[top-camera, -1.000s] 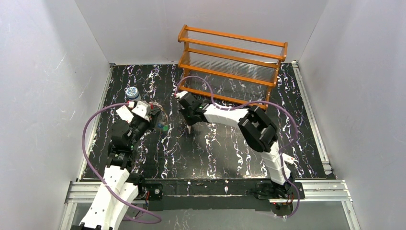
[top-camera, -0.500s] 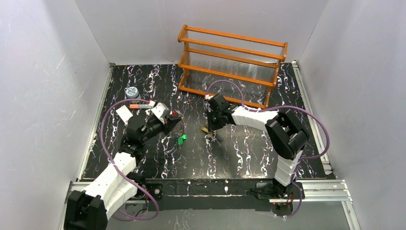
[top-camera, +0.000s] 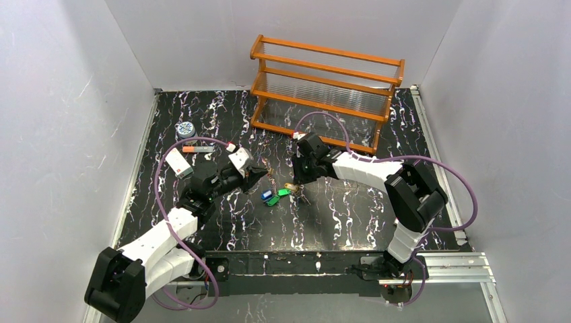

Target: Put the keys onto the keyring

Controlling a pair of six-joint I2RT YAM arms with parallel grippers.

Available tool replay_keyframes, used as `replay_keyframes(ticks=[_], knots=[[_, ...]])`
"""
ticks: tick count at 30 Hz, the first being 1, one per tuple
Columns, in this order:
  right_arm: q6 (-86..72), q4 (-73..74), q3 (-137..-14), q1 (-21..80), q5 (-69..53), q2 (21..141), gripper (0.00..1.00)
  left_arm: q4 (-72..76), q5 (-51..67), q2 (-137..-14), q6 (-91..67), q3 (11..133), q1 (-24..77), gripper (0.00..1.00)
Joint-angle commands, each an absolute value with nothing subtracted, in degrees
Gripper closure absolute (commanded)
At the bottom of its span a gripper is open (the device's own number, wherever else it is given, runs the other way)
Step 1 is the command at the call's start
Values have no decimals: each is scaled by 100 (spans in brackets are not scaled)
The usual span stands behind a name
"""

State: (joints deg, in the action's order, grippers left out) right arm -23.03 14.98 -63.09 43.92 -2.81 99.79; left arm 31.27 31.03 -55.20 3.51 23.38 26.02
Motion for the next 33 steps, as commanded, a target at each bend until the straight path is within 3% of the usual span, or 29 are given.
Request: replay_keyframes(ticks=[1, 7, 13, 19, 21, 23, 27, 30, 33], knots=[[-2492, 1516, -6281, 4330, -326, 9751, 72, 3415, 3042, -5354, 445, 2473, 2628, 100], [-2719, 1567, -6113, 4174, -506, 9738, 62, 3410, 3019, -5297, 413, 2436, 2637, 100], [-2967, 1253, -5825, 3946, -1036, 9740, 61, 3411, 3025, -5255, 409, 2407, 2637, 100], [-3158, 949, -5800, 3895, -1473, 10000, 67, 3412, 3007, -5260, 356, 2399, 2637, 100], [-3201, 887, -5801, 3901, -1503, 10036, 73, 3408, 3035, -5273, 331, 2408, 2637, 100], [-3216, 847, -5803, 3894, -1491, 10037, 87, 3410, 3043, -5274, 302, 2400, 2637, 100], [-3190, 877, -5805, 3893, -1409, 10061, 93, 3411, 3033, -5256, 312, 2383, 2637, 100], [-3111, 973, -5860, 3887, -1316, 10057, 93, 3395, 3029, -5264, 305, 2373, 2637, 100], [-3010, 1081, -5931, 3889, -1238, 10073, 85, 3393, 3024, -5273, 281, 2352, 2637, 100]])
